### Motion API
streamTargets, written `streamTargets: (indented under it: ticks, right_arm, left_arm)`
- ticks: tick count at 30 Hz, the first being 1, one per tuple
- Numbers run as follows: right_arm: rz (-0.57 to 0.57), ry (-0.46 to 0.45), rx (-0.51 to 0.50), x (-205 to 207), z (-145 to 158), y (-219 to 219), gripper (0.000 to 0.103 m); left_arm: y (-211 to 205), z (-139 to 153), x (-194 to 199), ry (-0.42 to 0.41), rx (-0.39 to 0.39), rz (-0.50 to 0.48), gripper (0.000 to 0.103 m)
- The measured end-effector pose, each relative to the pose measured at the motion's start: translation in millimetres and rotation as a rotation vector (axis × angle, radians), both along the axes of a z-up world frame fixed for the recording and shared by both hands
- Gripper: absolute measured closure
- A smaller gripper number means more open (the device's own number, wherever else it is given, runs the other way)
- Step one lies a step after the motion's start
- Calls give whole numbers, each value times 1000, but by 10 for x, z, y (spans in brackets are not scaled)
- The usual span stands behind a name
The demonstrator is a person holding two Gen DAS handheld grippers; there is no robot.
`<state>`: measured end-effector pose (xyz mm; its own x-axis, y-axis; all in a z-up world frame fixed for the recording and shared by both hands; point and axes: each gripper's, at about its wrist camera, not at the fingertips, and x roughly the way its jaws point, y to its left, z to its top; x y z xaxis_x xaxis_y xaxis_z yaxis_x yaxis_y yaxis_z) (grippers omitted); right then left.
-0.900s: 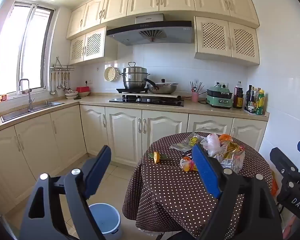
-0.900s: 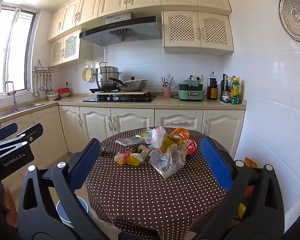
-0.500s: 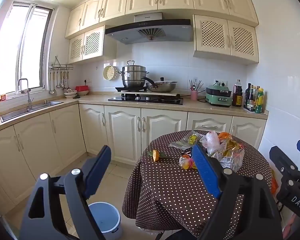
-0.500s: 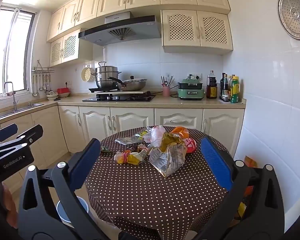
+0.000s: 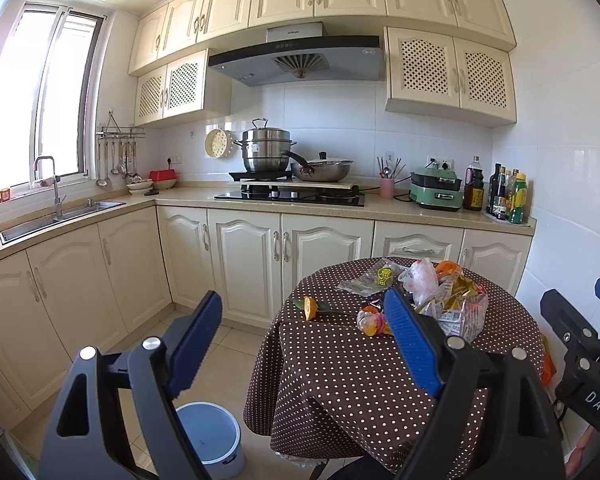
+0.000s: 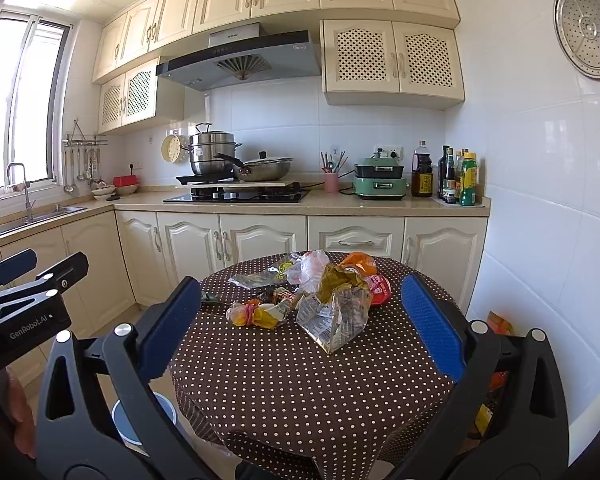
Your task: Collect trash
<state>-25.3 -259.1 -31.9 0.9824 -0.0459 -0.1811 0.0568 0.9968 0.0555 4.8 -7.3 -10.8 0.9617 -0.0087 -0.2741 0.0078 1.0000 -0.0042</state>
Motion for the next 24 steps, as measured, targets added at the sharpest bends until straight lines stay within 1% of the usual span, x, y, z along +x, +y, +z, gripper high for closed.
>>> streamTargets:
  ticks: [14, 24]
  right_arm:
    - [-6, -1, 2, -5, -14, -9, 5]
    - [-18, 10, 34, 19, 3, -53, 5]
  left_arm:
    - [-23, -22, 7, -3, 1, 0, 21]
    - [-11, -27, 6, 0, 7, 1, 21]
